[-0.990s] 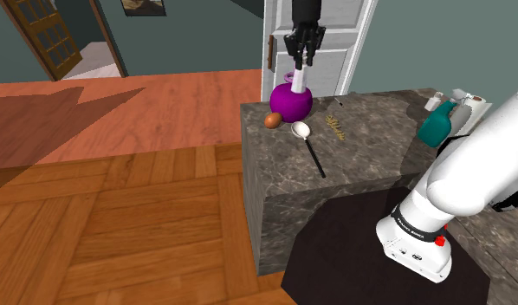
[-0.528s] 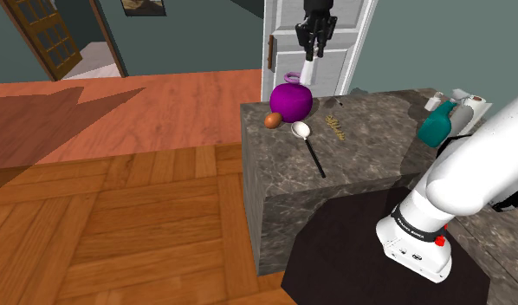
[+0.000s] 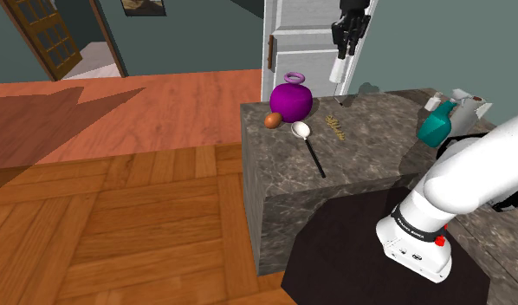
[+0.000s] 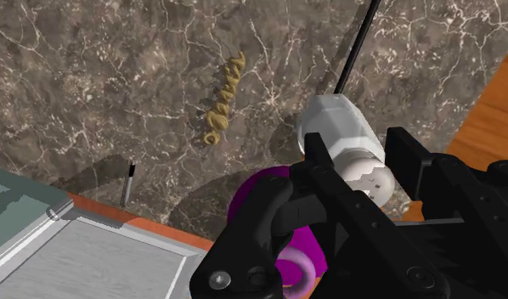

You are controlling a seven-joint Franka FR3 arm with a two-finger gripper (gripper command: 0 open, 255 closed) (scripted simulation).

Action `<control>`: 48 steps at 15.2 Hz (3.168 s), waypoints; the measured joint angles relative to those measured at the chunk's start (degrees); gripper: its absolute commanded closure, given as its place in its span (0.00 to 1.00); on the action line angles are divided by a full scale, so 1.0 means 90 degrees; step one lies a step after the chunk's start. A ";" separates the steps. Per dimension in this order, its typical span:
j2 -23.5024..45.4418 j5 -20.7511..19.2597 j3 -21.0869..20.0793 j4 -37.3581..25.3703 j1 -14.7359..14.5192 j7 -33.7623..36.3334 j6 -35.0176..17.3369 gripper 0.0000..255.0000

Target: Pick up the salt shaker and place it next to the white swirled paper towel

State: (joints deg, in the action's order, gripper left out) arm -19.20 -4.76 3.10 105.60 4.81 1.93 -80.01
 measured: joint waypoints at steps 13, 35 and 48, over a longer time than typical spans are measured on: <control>-0.1076 -0.0857 0.1296 0.0903 0.0661 -0.1860 -0.0064 1.00; -0.0096 -0.1753 0.4341 -0.0463 0.1315 -0.5576 -0.0560 1.00; 0.0494 -0.1549 0.5228 -0.0363 0.1370 -0.6370 -0.1373 1.00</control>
State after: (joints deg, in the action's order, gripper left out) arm -14.75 -18.70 50.16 102.34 17.14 -55.40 -92.36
